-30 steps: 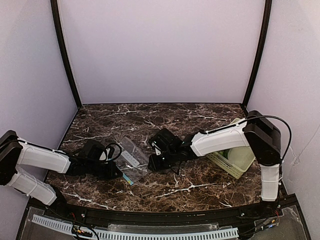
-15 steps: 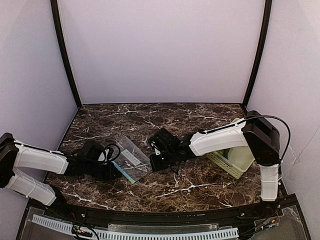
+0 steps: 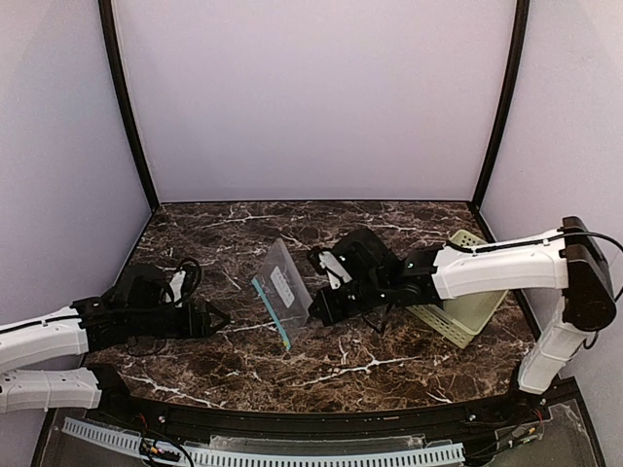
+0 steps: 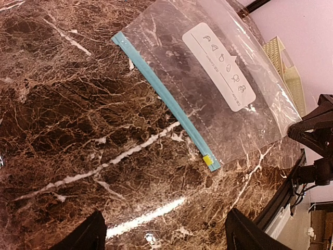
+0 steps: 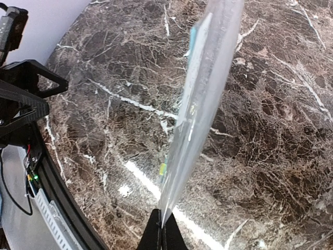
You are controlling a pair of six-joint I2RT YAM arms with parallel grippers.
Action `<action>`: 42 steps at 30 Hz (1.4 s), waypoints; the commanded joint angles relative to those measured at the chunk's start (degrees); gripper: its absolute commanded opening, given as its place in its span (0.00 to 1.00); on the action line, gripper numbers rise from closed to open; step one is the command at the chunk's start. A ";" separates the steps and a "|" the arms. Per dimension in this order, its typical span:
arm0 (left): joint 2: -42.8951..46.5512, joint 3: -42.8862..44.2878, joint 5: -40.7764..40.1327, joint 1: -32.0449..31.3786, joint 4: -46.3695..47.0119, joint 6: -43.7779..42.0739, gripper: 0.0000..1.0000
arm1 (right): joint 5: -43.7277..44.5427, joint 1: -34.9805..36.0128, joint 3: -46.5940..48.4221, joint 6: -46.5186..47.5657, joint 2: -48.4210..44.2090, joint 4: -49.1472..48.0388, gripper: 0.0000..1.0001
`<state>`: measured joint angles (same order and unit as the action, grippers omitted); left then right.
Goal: Place the food in the zip-top bag and seal the zipper
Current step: Pass from the right arm to the left
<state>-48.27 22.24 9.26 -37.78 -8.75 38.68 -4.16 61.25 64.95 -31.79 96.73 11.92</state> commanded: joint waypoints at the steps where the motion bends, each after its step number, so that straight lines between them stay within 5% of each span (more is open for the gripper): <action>1: 3.30 0.92 4.08 -0.10 -3.02 0.04 0.82 | -2.63 0.66 -3.45 2.89 -6.80 -1.77 0.00; 12: 2.11 2.83 14.40 -0.18 12.89 10.98 0.86 | -8.41 0.75 -8.75 1.38 -21.79 -11.09 0.00; 28: -11.68 11.77 18.66 -6.09 29.93 26.86 0.86 | -6.54 1.50 -7.62 5.05 -27.28 -18.38 0.00; 35: -11.51 16.00 16.17 -9.06 27.39 15.65 0.88 | 2.18 1.56 -1.45 1.84 -24.13 -8.12 0.00; 42: -13.21 25.21 7.53 -14.31 5.90 -2.68 0.94 | 2.49 1.59 0.67 -0.07 -22.10 -5.46 0.00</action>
<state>-60.71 42.48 22.50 -48.93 11.07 49.21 -3.27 62.26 63.81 -30.24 73.28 4.01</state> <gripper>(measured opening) 0.921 0.004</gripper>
